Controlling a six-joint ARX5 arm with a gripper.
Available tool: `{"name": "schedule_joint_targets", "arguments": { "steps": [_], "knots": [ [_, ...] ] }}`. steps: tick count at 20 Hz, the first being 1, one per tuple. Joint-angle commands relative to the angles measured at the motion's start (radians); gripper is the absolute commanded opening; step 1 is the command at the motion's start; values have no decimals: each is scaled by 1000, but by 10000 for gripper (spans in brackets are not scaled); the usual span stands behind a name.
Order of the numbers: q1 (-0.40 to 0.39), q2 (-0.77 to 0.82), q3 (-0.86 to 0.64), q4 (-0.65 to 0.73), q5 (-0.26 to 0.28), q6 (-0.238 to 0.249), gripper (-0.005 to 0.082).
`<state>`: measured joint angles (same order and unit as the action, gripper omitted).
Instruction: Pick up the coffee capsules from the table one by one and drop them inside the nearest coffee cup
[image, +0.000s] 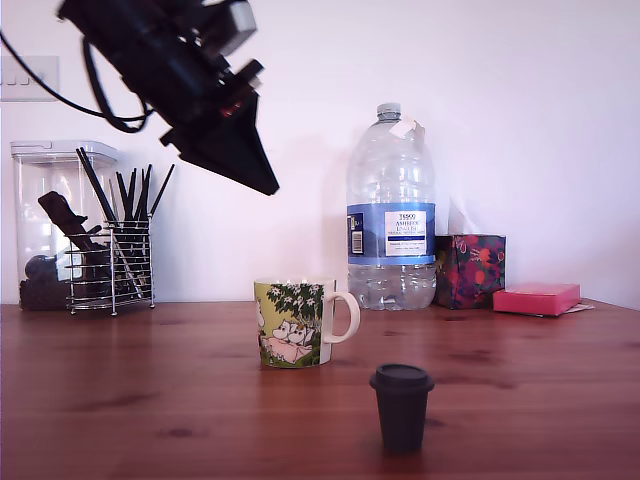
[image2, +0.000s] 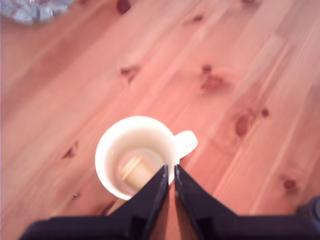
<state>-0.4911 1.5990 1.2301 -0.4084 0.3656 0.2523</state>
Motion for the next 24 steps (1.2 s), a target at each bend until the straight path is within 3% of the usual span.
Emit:
{"name": "schedule_joint_targets", "arguments": {
  "steps": [1, 3, 5, 9, 13, 17, 22, 24],
  "knots": [
    [-9, -70, -122, 105, 31, -24, -23],
    [-9, -163, -274, 246, 93, -25, -23],
    [-14, -244, -423, 390, 129, -55, -23],
    [-45, -346, -711, 729, 136, -166, -23],
    [-84, -355, -887, 916, 126, -239, -23],
    [-145, -354, -933, 953, 87, -253, -23],
    [-178, -348, -933, 911, 89, -252, -22],
    [-182, -337, -933, 903, 90, -244, 79]
  ]
}}
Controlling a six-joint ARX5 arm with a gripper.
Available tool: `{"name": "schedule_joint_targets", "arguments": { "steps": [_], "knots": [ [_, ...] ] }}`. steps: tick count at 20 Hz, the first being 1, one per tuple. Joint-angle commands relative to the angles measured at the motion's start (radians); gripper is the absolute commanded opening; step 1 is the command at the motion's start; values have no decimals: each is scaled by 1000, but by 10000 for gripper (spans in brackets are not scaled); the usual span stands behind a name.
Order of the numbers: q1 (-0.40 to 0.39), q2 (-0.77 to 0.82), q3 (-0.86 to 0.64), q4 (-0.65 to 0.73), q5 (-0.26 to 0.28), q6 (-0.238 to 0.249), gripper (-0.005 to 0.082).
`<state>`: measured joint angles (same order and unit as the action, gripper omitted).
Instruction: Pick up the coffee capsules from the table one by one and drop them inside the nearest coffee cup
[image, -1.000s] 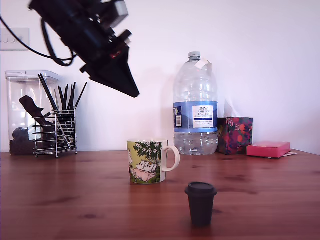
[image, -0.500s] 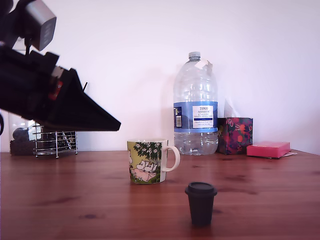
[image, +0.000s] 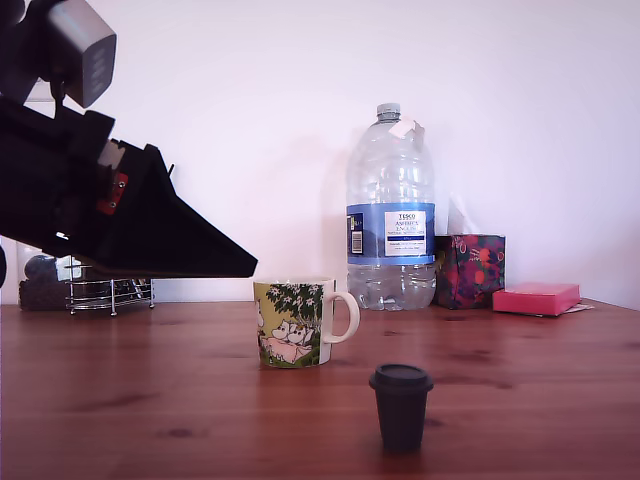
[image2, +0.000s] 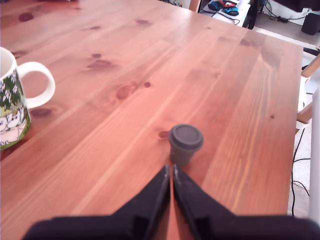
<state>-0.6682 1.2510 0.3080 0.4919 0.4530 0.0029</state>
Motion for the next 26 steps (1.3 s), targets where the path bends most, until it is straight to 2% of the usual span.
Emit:
{"name": "schedule_joint_targets", "arguments": {
  "steps": [1, 3, 4, 5, 6, 11, 14, 18, 23, 26],
  "knots": [
    [-10, 20, -11, 3, 2, 5, 211],
    [-24, 38, -11, 13, -1, 9, 530],
    [-33, 50, -11, 14, -9, 31, 644],
    [-43, 64, -11, 14, -14, 59, 703],
    [-54, 81, -10, 25, -16, 80, 711],
    [-101, 196, 0, 138, -40, 84, 711],
    [-126, 282, 36, 142, -71, 87, 711],
    [-159, 370, 109, 144, -76, 95, 711],
    [-189, 477, 209, 125, -122, 81, 710],
    [-190, 537, 277, 81, -122, 76, 710]
  ]
}}
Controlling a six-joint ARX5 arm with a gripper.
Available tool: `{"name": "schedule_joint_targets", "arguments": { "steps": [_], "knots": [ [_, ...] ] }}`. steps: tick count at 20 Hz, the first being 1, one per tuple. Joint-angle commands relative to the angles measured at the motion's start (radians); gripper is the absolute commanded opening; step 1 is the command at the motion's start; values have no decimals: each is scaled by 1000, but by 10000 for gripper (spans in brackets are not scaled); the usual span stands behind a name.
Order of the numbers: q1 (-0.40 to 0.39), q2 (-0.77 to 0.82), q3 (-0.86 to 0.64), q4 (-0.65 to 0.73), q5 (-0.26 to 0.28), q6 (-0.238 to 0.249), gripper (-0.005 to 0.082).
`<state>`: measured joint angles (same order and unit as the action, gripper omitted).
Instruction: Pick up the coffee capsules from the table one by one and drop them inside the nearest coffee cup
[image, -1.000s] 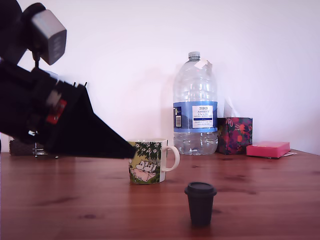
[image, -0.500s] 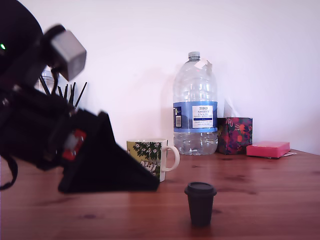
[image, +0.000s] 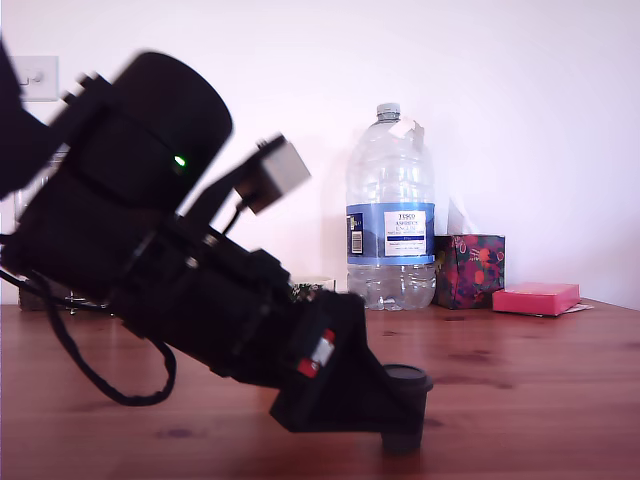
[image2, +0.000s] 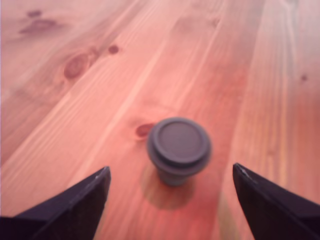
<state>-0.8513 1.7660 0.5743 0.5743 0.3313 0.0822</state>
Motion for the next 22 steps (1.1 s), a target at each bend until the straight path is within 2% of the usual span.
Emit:
{"name": "schedule_joint_targets", "arguments": {
  "steps": [1, 9, 11, 16, 18, 22],
  "knots": [
    [-6, 39, 31, -16, 0, -4, 710],
    [-21, 105, 140, -157, 0, -4, 693],
    [-21, 105, 140, -166, 0, -3, 616],
    [-20, 105, 140, -185, -3, -2, 301],
    [-20, 105, 140, -185, -3, -2, 251],
    [-20, 104, 140, -185, -3, -3, 242]
  ]
}}
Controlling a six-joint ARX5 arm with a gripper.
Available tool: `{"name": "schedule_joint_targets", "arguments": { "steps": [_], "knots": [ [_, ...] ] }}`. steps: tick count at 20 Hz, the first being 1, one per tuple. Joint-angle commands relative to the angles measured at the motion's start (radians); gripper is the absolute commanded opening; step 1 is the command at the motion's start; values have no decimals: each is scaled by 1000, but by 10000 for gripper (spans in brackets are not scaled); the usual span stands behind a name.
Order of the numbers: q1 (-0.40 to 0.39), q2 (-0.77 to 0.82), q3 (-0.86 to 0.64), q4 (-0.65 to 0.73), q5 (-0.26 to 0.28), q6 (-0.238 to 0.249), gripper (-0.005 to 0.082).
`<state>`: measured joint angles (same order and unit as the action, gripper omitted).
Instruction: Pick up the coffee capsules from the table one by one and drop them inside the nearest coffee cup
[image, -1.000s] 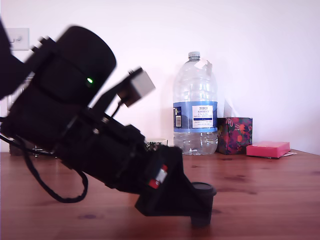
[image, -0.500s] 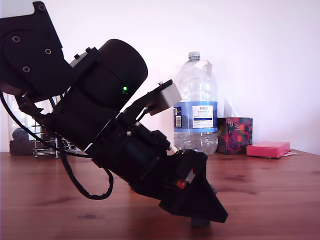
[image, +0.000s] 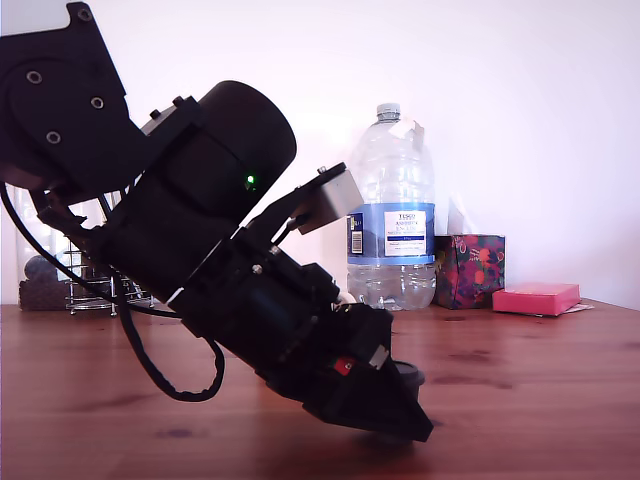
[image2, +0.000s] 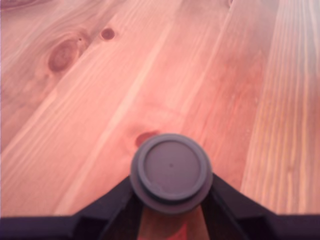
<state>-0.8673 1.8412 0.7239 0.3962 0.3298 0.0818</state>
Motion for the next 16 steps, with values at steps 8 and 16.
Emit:
{"name": "schedule_joint_targets", "arguments": {
  "steps": [8, 16],
  "knots": [
    [-4, 27, -7, 0, -2, -3, 179],
    [2, -98, -2, -10, 2, -3, 103]
  ]
}}
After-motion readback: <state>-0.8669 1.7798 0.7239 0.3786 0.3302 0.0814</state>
